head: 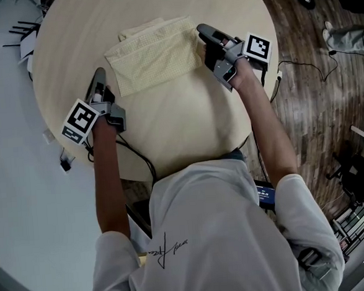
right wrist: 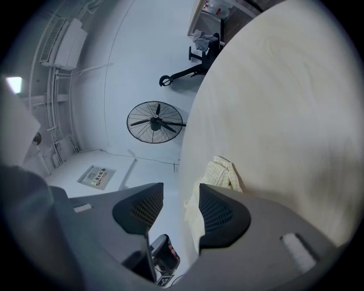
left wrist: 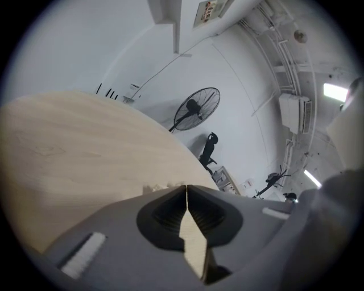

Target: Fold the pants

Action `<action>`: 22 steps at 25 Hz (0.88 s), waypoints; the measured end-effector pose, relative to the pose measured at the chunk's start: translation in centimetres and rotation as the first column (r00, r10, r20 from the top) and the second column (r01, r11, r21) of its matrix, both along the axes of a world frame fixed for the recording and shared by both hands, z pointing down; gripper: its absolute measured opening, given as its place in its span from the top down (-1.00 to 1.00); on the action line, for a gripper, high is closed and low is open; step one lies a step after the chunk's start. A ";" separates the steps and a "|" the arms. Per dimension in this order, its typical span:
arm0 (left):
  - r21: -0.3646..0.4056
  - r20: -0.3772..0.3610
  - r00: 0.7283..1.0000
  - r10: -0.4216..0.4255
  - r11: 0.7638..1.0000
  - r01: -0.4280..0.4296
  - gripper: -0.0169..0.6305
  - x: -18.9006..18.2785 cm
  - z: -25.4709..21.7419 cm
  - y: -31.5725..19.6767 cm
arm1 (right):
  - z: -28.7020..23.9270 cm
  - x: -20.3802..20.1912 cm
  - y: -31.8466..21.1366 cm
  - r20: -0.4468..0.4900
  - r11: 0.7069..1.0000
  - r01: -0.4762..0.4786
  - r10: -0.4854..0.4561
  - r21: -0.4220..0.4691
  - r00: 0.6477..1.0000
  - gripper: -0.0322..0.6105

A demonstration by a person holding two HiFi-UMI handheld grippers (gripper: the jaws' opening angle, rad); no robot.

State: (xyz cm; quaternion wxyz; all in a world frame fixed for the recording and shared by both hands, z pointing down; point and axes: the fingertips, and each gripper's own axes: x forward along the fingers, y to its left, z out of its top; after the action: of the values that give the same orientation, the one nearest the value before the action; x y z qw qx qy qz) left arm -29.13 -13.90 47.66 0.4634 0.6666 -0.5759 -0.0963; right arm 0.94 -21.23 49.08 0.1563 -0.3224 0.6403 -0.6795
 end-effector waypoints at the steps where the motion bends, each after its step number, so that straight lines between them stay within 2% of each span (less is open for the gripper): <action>1: 0.002 0.005 1.000 0.004 1.000 -0.004 0.76 0.2 -0.2 -0.2 | -0.2 0.0 -0.1 -0.013 1.000 0.005 -0.004 0.005 1.000 0.35; 3: 0.008 0.018 1.000 0.009 1.000 -0.010 0.77 0.3 -0.5 -0.9 | -0.5 0.0 -0.7 -0.015 1.000 0.006 -0.006 0.015 1.000 0.51; 6: 0.014 0.025 1.000 0.010 1.000 -0.011 0.77 0.3 -0.7 -0.6 | -1.4 -0.1 -0.6 -0.014 0.999 0.013 -0.013 0.045 1.000 0.54; 10: 0.015 0.041 0.999 0.016 1.000 -0.016 0.77 0.4 -1.2 0.3 | -2.2 -0.1 0.0 -0.088 0.996 0.039 -0.032 0.077 0.996 0.72; 15: 0.035 0.040 0.999 0.026 0.999 -0.028 0.77 0.9 -2.9 0.1 | -3.2 -0.8 0.2 -0.123 0.993 0.074 -0.063 0.090 0.990 0.79; 22: 0.072 0.095 0.993 0.071 0.994 -0.078 0.77 2.0 -5.2 0.1 | -4.7 -1.3 0.5 -0.186 0.979 0.130 -0.101 0.155 0.977 0.84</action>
State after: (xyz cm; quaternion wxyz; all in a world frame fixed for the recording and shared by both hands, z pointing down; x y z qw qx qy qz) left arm -27.15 -13.79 42.45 0.4143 0.7083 -0.5673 -0.0698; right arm -0.35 -20.72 44.37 0.0851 -0.3296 0.7237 -0.6003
